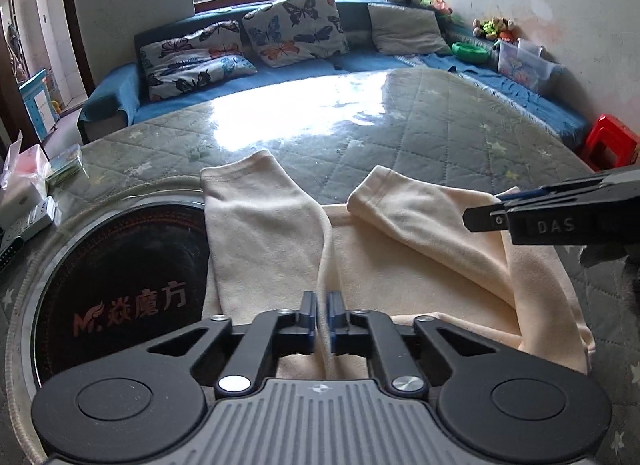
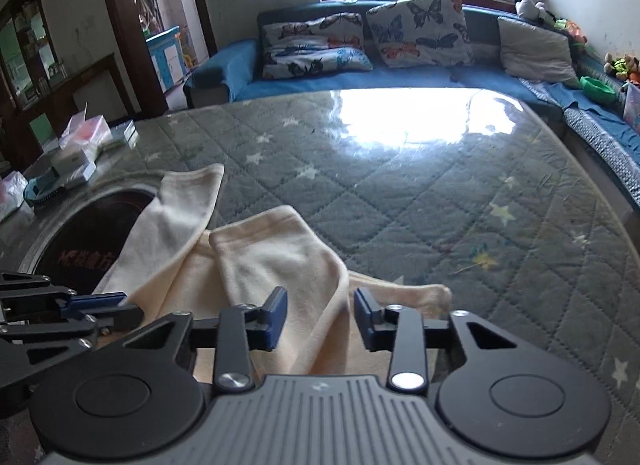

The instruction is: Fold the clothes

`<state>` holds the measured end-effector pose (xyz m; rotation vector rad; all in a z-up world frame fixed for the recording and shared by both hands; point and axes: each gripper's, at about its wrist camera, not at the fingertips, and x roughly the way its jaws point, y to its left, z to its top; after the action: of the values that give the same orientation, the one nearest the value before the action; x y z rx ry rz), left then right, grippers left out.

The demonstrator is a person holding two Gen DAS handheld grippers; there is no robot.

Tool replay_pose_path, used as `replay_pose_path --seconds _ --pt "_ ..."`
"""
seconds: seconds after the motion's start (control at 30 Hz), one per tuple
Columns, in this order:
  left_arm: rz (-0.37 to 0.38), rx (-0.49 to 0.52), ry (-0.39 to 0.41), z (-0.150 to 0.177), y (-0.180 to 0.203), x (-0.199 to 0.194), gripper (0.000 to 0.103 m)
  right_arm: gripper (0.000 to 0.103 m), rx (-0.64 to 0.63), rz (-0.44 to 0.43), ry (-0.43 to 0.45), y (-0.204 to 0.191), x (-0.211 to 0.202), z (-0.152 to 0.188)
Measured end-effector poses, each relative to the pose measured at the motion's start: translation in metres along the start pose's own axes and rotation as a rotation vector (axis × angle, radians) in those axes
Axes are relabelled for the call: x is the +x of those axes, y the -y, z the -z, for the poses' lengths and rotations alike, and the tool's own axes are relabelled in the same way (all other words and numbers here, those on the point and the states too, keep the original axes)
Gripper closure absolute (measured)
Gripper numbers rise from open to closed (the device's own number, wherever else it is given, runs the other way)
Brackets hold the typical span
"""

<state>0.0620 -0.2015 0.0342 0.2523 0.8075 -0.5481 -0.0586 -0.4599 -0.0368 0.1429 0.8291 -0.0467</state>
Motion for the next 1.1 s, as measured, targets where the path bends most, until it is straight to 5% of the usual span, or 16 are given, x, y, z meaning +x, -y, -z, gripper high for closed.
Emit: replay_pose_path --seconds 0.1,0.2,0.67,0.97,1.1 --pt "-0.007 -0.022 0.023 0.004 -0.006 -0.011 0.100 0.093 0.009 0.002 0.001 0.002 -0.001 0.004" --pt "-0.014 -0.062 0.048 0.008 -0.015 -0.027 0.100 0.097 0.016 0.011 0.022 0.005 -0.010 0.008" --pt "-0.070 -0.244 0.129 0.090 -0.062 -0.133 0.101 0.098 0.060 0.060 0.236 0.032 -0.122 0.054" --pt "-0.018 -0.375 0.038 0.157 -0.081 -0.177 0.101 0.098 0.130 0.136 0.271 0.058 -0.180 0.105" --pt "-0.031 -0.384 -0.017 0.169 -0.085 -0.170 0.101 0.098 0.147 0.179 0.200 0.070 -0.176 0.125"
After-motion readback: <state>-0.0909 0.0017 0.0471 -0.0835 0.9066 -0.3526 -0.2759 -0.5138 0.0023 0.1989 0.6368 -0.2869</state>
